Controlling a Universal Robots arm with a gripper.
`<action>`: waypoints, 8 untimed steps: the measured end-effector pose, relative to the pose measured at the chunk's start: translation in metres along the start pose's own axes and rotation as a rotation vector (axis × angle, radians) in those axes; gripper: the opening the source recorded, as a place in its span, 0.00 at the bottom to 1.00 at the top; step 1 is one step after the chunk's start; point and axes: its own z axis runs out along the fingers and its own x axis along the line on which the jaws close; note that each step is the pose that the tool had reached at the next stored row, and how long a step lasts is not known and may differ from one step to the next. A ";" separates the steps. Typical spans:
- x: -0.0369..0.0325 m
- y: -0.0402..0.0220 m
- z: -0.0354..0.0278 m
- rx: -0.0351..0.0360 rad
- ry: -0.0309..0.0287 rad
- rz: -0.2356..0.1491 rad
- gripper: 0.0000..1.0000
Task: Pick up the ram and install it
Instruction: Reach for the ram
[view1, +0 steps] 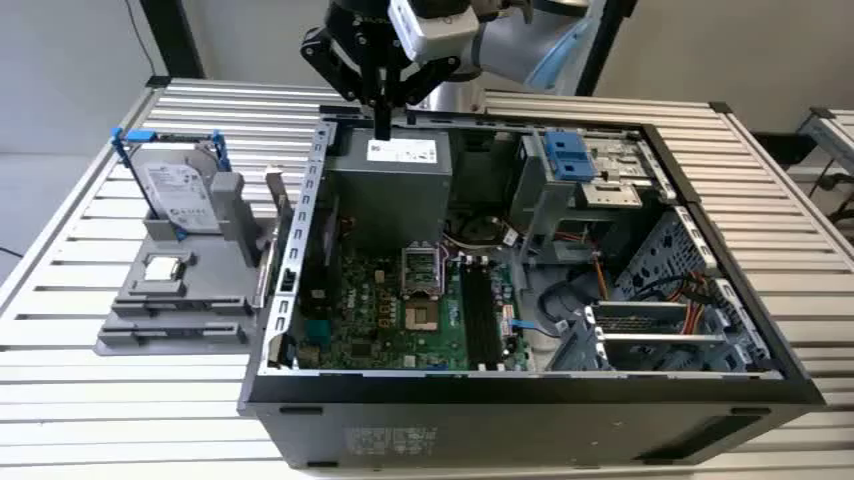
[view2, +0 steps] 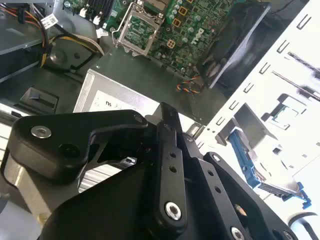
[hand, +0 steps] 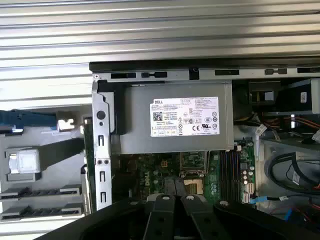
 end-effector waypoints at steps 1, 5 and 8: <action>0.0000 0.0000 0.0000 -0.0001 0.0000 0.000 0.00; 0.0000 0.0000 0.0000 -0.0001 -0.0001 0.000 0.00; 0.0000 0.0000 0.0000 0.0000 -0.0001 0.000 0.00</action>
